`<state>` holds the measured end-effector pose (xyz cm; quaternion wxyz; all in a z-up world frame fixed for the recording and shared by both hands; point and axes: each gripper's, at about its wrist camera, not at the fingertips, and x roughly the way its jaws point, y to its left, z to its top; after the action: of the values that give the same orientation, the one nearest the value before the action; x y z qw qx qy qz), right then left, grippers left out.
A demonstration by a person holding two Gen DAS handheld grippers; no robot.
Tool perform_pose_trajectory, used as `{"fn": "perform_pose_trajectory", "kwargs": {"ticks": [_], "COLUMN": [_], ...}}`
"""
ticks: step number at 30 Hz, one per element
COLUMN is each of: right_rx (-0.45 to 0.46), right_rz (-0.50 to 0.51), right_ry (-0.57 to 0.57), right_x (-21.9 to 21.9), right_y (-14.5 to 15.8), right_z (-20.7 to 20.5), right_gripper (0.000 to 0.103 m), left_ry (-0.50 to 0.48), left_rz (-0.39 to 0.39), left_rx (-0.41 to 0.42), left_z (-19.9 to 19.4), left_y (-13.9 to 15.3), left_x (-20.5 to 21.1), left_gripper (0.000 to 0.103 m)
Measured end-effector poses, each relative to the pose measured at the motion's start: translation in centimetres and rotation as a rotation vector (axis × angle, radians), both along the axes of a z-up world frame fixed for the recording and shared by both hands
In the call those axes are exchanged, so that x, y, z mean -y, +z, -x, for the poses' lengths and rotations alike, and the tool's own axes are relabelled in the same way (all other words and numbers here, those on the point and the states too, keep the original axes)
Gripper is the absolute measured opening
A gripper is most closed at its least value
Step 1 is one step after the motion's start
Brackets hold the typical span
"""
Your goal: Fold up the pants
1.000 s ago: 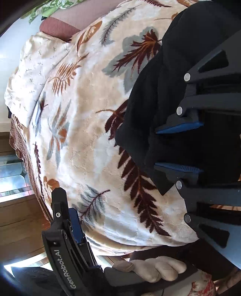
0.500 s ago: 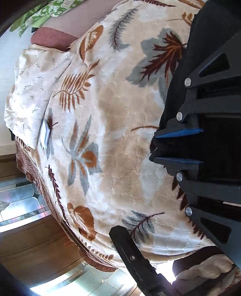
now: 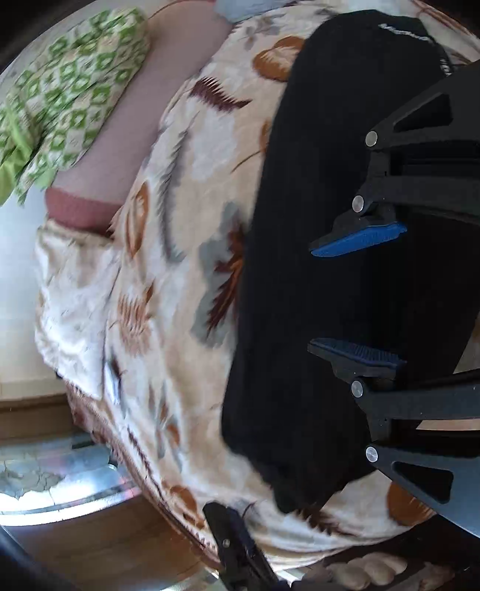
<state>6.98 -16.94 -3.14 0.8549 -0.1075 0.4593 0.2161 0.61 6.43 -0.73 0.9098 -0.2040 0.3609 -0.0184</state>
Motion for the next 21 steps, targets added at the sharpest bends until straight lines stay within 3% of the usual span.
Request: {"fn": "perform_pose_trajectory", "kwargs": {"ticks": [2, 5, 6, 9, 13, 17, 21], "right_rx": [-0.010, -0.018, -0.020, -0.023, -0.064, -0.025, -0.018], "right_rz": [0.035, 0.043, 0.037, 0.117, 0.039, -0.130, -0.234], "right_ry": [-0.094, -0.204, -0.240, -0.406, -0.616, -0.669, -0.617], "right_x": [4.6, 11.0, 13.0, 19.0, 26.9, 30.0, 28.0], "right_y": [-1.2, -1.4, -1.2, -1.5, -1.4, 0.3, 1.2], "right_z": [0.1, 0.6, 0.9, 1.3, 1.9, 1.9, 1.1], "right_gripper": [0.050, 0.051, 0.057, 0.064, 0.065, 0.065, 0.066], "left_ry": [-0.048, -0.040, -0.033, -0.023, -0.025, -0.033, -0.027], "left_rz": [-0.073, -0.201, -0.231, -0.195, -0.225, -0.289, -0.214], "left_rx": [-0.055, -0.123, -0.121, -0.152, -0.138, -0.123, -0.108], "left_z": [-0.6, -1.1, -1.0, -0.8, -0.6, -0.5, -0.2], "left_y": [-1.3, -3.2, -3.2, -4.0, -4.0, -4.1, -3.9], "left_x": [2.5, 4.0, 4.1, 3.2, 3.4, 4.4, 3.3], "left_gripper": [0.064, 0.064, 0.065, 0.070, 0.071, 0.074, 0.074]}}
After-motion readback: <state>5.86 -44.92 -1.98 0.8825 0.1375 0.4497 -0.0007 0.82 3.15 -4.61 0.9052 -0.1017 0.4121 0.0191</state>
